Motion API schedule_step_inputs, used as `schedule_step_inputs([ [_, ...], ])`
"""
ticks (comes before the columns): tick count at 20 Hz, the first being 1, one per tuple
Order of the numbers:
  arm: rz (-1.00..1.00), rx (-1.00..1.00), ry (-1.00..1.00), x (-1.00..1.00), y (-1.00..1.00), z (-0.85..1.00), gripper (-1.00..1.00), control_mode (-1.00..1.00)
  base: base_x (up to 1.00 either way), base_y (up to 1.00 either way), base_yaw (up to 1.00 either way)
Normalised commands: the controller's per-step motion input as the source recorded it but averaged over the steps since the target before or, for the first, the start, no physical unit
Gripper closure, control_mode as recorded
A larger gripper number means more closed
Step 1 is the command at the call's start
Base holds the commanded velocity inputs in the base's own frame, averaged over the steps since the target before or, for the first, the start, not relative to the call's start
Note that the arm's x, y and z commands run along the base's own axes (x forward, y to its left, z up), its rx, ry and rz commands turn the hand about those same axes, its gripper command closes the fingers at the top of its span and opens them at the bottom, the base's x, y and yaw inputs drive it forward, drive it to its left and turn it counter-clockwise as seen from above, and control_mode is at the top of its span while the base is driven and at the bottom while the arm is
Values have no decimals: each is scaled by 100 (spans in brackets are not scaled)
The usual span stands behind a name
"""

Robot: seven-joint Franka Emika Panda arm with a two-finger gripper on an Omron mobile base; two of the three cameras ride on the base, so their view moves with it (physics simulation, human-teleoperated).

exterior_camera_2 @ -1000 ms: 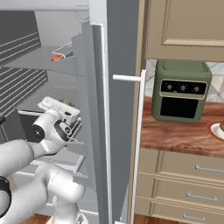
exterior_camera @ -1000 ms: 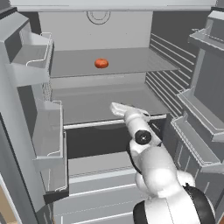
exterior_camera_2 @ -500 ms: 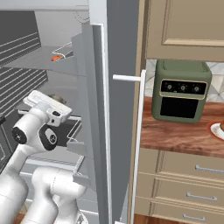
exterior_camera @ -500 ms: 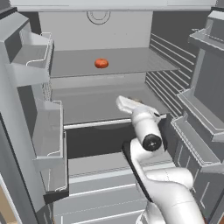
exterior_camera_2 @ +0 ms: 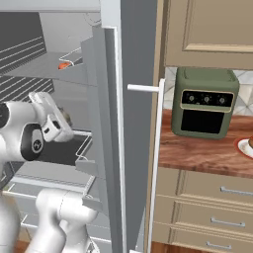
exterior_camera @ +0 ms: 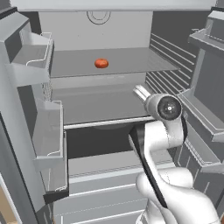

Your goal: Place the cold items (squash and mushroom) from the fridge in one tupperware on the dining counter. Place the warm items (kebab skewer and hot dog) in the stove area in another tupperware.

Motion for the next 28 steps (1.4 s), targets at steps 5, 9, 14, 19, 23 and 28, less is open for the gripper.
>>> schedule_step_inputs([
  [5,-21,14,55,-1,-83,-69,100,-100,0,0,0],
  [9,-15,20,17,0,-54,-96,100,-100,0,0,0],
  [14,-17,-1,0,-8,68,-54,100,-100,0,0,0],
  [19,-22,0,0,-11,58,-19,100,-100,0,0,0],
  [23,-21,0,0,-7,30,-10,100,-100,0,0,0],
  [28,-8,0,0,-2,10,-4,100,100,-6,3,-13],
])
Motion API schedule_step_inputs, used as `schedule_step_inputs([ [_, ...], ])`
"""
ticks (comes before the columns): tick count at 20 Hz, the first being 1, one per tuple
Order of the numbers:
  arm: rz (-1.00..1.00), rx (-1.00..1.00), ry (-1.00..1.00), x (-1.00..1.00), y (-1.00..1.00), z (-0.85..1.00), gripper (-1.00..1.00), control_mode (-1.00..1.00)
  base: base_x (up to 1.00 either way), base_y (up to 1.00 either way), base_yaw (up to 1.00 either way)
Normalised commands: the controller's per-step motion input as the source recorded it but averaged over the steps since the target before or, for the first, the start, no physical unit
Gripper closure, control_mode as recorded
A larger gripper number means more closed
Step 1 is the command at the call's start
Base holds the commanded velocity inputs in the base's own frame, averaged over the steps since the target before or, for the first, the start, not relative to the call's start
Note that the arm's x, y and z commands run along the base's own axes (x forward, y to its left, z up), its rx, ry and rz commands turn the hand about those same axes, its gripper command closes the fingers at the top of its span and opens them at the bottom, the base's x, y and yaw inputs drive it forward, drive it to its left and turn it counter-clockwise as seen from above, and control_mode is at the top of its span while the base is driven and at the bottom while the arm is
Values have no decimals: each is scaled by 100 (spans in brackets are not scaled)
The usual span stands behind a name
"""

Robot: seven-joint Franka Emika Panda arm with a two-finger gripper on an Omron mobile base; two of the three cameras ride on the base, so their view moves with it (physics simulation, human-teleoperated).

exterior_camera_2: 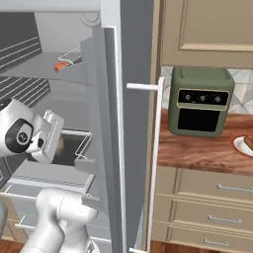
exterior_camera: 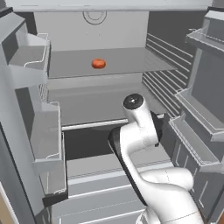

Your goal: Place the cold items (squash and mushroom) from the fridge in one tupperware on the dining counter. Place the warm items (kebab skewer and hot dog) in the stove area in another tupperware.

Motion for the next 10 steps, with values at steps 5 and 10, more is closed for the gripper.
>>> schedule_step_inputs([
  [5,0,0,0,0,0,0,100,100,-14,0,-28],
  [10,0,0,0,0,0,0,100,100,-49,0,-20],
])
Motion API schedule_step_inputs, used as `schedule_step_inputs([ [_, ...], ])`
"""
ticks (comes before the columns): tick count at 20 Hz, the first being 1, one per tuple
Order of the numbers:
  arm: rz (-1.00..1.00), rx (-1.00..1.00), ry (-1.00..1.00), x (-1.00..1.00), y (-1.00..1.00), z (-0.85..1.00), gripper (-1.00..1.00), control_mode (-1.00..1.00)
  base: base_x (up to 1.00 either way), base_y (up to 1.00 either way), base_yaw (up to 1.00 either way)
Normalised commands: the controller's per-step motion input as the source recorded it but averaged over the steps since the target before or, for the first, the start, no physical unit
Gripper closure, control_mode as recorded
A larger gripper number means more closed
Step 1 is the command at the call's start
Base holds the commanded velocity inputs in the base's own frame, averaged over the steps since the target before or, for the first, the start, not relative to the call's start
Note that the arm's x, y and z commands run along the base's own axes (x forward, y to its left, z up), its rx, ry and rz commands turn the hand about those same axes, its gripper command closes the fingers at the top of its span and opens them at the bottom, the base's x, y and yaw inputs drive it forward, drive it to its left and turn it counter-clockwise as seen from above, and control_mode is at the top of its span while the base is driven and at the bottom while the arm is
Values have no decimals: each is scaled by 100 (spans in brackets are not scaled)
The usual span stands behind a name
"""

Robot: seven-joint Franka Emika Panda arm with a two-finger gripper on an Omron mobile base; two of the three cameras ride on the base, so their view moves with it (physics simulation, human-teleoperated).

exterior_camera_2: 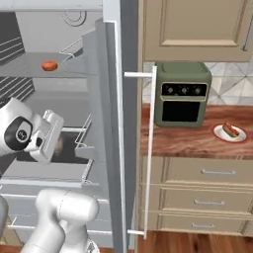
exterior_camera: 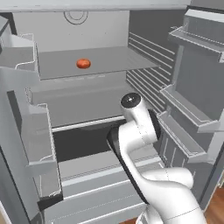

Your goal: Place the cold items (squash and mushroom) from the fridge in one tupperware on the dining counter. Place the warm items (kebab skewer and hot dog) in the stove area in another tupperware.

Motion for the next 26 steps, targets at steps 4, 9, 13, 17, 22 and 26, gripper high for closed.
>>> schedule_step_inputs([
  [4,0,0,0,0,0,0,100,100,-72,0,-18],
  [9,0,0,0,0,0,0,100,100,-63,0,-28],
  [13,0,0,0,0,0,0,100,100,-62,0,-42],
  [17,0,0,0,0,0,0,100,100,-64,0,-53],
  [22,0,0,0,0,0,0,100,100,-66,0,-58],
  [26,0,0,0,0,0,0,100,100,-69,0,-57],
])
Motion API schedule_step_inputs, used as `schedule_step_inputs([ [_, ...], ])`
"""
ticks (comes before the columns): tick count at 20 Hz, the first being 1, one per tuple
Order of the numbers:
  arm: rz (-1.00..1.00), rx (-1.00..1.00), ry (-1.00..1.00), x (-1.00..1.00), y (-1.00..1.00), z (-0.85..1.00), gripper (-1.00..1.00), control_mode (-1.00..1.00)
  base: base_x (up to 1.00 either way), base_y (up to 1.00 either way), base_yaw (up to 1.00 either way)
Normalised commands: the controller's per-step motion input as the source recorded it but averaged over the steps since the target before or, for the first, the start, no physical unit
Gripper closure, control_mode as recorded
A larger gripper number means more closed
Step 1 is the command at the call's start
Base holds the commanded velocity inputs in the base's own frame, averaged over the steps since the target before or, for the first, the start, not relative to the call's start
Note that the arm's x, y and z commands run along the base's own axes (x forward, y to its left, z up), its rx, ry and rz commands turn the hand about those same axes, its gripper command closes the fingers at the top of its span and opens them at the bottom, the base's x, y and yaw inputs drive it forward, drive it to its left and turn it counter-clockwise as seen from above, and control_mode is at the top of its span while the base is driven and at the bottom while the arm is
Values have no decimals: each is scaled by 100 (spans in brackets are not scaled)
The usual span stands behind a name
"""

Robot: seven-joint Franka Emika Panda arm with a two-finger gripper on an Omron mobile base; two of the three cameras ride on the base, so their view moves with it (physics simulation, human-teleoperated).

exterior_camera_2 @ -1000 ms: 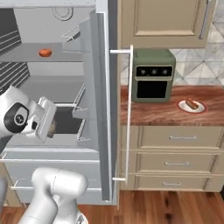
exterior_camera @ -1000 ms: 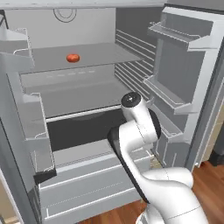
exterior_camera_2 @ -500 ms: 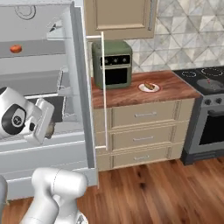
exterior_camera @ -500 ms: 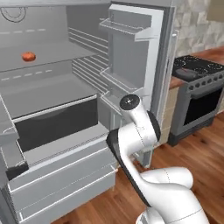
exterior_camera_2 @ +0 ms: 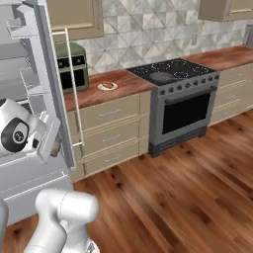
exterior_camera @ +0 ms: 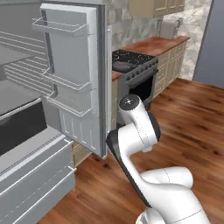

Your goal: Place the cold items (squash and mushroom) from the fridge in one tupperware on the dining counter. Place the warm items (kebab skewer and hot dog) in the stove area in another tupperware.

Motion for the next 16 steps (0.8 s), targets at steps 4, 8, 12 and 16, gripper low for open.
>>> schedule_step_inputs([
  [4,0,0,0,0,0,0,100,100,-65,0,-54],
  [8,0,0,0,0,0,0,100,100,-72,0,-57],
  [12,0,0,0,0,0,0,100,100,-76,0,-59],
  [16,0,0,0,0,0,0,100,100,-79,-4,-57],
])
